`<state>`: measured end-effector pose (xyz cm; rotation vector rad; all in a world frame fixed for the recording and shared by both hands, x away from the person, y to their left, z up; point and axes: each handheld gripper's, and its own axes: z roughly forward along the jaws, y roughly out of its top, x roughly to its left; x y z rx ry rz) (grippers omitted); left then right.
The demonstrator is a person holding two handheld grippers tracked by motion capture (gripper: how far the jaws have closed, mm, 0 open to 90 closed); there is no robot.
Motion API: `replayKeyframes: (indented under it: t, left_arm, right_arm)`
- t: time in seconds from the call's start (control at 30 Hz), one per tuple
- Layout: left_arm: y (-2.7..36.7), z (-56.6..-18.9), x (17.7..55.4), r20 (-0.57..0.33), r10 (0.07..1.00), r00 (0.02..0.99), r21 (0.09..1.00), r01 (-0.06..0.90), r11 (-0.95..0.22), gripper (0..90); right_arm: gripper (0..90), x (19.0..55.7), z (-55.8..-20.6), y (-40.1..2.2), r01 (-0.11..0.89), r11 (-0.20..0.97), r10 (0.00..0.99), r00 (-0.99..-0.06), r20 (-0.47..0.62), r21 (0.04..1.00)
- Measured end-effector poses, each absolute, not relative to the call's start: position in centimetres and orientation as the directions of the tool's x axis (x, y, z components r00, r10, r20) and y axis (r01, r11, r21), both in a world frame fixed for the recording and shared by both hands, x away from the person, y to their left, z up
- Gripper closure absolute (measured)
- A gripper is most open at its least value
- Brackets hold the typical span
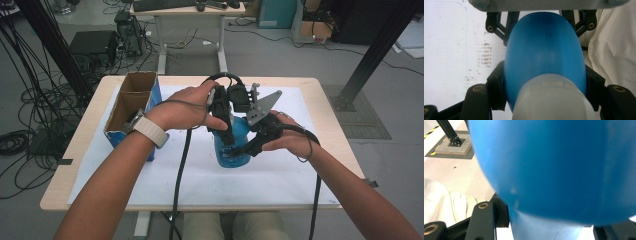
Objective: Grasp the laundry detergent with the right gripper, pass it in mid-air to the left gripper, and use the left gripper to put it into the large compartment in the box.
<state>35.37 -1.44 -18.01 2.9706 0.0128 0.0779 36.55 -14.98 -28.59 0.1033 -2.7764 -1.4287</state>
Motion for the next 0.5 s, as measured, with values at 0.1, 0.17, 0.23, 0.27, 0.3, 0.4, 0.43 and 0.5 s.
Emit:
replayKeyframes:
  t: [0.1,0.17,0.23,0.27,0.3,0.4,0.43,0.5]
  left_arm:
    - [-1.43,-18.02,35.39,0.05,0.014,0.999,0.172,0.005,-0.985,37.2]
    - [-1.43,-18.03,35.4,0.052,0.014,0.999,0.174,0.005,-0.985,37.2]
    - [-1.45,-18.02,35.42,0.052,0.015,0.999,0.173,0.006,-0.985,37.2]
    - [-1.45,-18.01,35.43,0.052,0.015,0.999,0.171,0.006,-0.985,37.2]
    - [-1.46,-18.01,35.47,0.051,0.012,0.999,0.168,0.003,-0.986,37.2]
    - [-1.47,-18.05,35.52,0.048,0.012,0.999,0.166,0.004,-0.986,37.2]
    - [-1.48,-18.06,35.53,0.046,0.013,0.999,0.166,0.005,-0.986,37.2]
    - [-1.48,-18.06,35.53,0.049,0.013,0.999,0.165,0.004,-0.986,37.2]
  right_arm:
    - [43.3,36.56,-28.6,-14.96,-0.051,0.579,-0.066,-0.998,-0.015,0.814]
    - [43.3,36.58,-28.59,-14.97,-0.05,0.58,-0.067,-0.998,-0.014,0.813]
    - [43.3,36.59,-28.6,-14.98,-0.05,0.579,-0.066,-0.998,-0.015,0.814]
    - [43.3,36.59,-28.59,-14.99,-0.049,0.579,-0.064,-0.998,-0.014,0.814]
    - [43.3,36.61,-28.6,-14.99,-0.05,0.579,-0.065,-0.998,-0.016,0.814]
    - [43.3,36.64,-28.63,-14.99,-0.048,0.58,-0.064,-0.998,-0.013,0.813]
    - [43.3,36.66,-28.64,-14.98,-0.049,0.58,-0.066,-0.998,-0.013,0.813]
    - [43.3,36.68,-28.65,-14.98,-0.049,0.58,-0.064,-0.998,-0.014,0.813]
